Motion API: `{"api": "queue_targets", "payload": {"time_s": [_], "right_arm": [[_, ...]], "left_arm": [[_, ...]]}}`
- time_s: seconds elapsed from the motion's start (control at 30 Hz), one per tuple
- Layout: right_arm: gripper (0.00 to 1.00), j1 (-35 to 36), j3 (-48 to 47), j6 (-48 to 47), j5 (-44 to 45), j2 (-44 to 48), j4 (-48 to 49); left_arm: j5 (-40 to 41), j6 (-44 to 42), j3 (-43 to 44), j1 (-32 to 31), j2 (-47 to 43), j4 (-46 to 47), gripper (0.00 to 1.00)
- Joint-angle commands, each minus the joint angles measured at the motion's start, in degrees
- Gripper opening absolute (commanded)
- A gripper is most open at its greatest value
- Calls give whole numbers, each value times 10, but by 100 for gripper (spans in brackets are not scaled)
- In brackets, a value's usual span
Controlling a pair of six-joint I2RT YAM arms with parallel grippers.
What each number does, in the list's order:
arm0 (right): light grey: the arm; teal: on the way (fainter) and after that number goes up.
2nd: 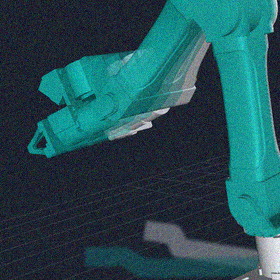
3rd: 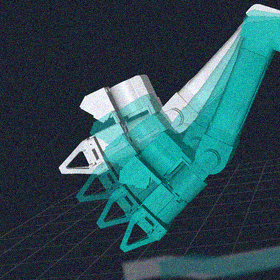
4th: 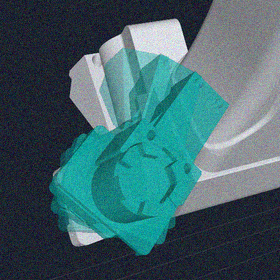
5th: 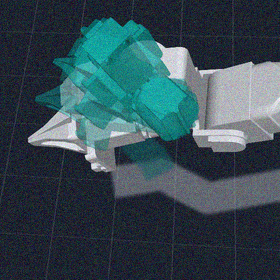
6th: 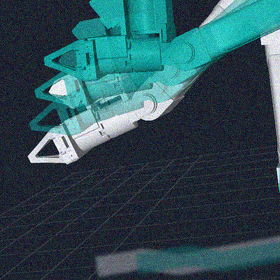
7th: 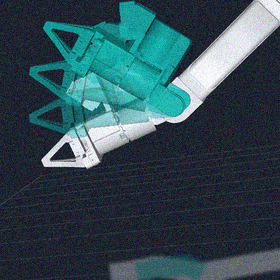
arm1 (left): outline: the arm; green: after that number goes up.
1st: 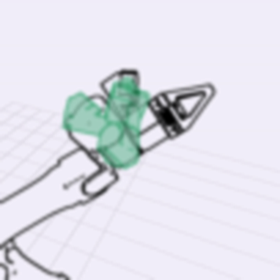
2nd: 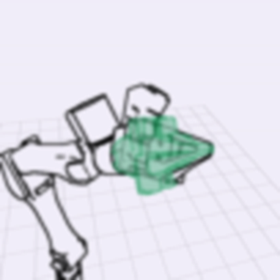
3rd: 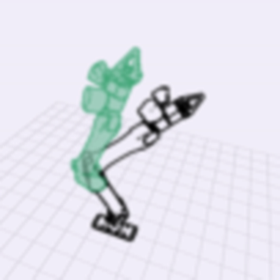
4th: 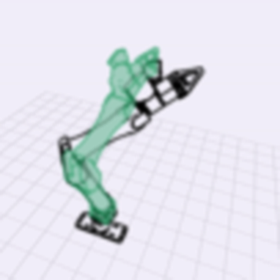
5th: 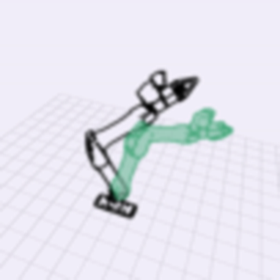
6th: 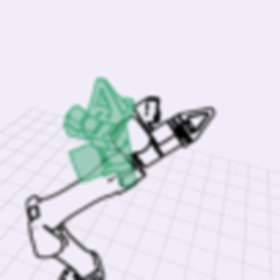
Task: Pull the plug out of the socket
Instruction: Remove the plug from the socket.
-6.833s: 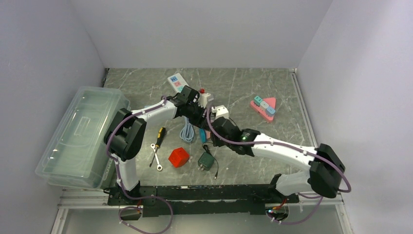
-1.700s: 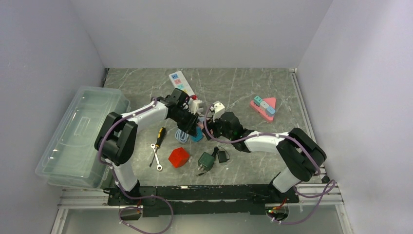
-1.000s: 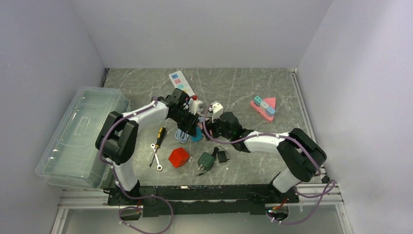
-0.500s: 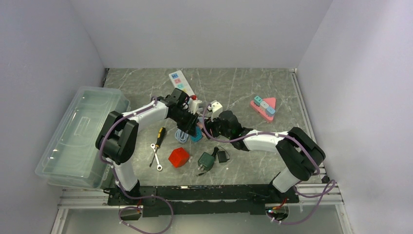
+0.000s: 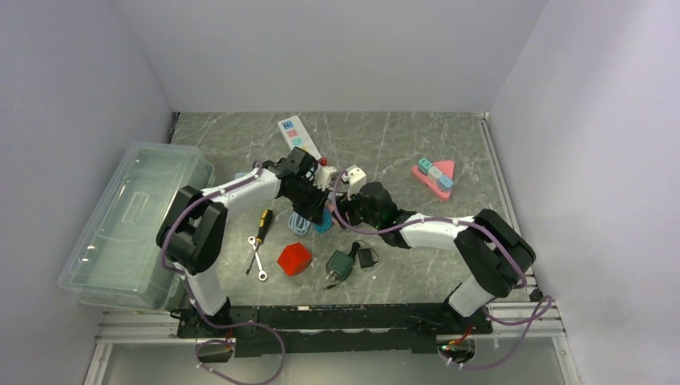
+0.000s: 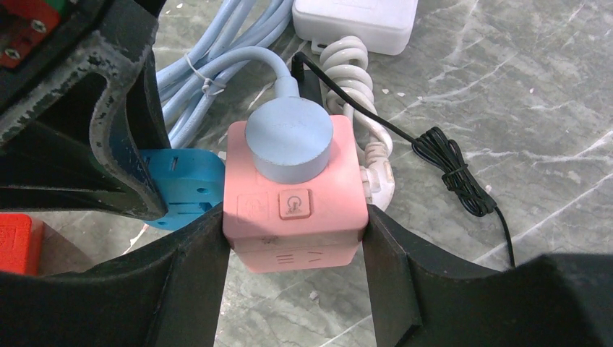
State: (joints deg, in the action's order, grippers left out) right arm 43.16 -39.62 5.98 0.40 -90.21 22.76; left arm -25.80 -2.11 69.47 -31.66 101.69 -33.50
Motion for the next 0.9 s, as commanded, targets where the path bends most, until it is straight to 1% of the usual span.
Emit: {"api": "queue_targets", "payload": {"time_s": [0.0, 0.1, 0.17, 0.23, 0.37, 0.47, 0.53, 0.6, 0.7, 0.77, 0.87], "right_arm": [[0, 2, -8, 8, -1, 9, 10], [0, 2, -7, 7, -1, 12, 11], [0, 2, -5, 7, 0, 14, 11], [0, 2, -5, 6, 4, 13, 11], [0, 2, -5, 8, 3, 13, 11], [0, 2, -5, 9, 2, 12, 11], [0, 2, -5, 9, 2, 12, 12], [0, 2, -5, 9, 2, 13, 11], [0, 2, -6, 9, 2, 11, 9], [0, 2, -7, 10, 5, 11, 7], [0, 2, -9, 8, 8, 8, 4]], "left_arm": [[131, 5, 8, 3, 1, -5, 0], [136, 5, 9, 2, -1, -7, 0], [116, -1, 8, 3, -7, -3, 0], [72, -11, 4, 3, -18, 5, 0], [-51, -30, 3, 11, -37, 14, 0], [-135, -26, 2, 32, -44, 25, 0], [-172, -19, 2, 51, -45, 33, 0], [-168, -19, 3, 58, -45, 31, 0], [-134, -23, 4, 58, -48, 23, 0], [-72, -20, 4, 59, -49, 17, 0], [52, -16, 11, 57, -43, -5, 0]]}}
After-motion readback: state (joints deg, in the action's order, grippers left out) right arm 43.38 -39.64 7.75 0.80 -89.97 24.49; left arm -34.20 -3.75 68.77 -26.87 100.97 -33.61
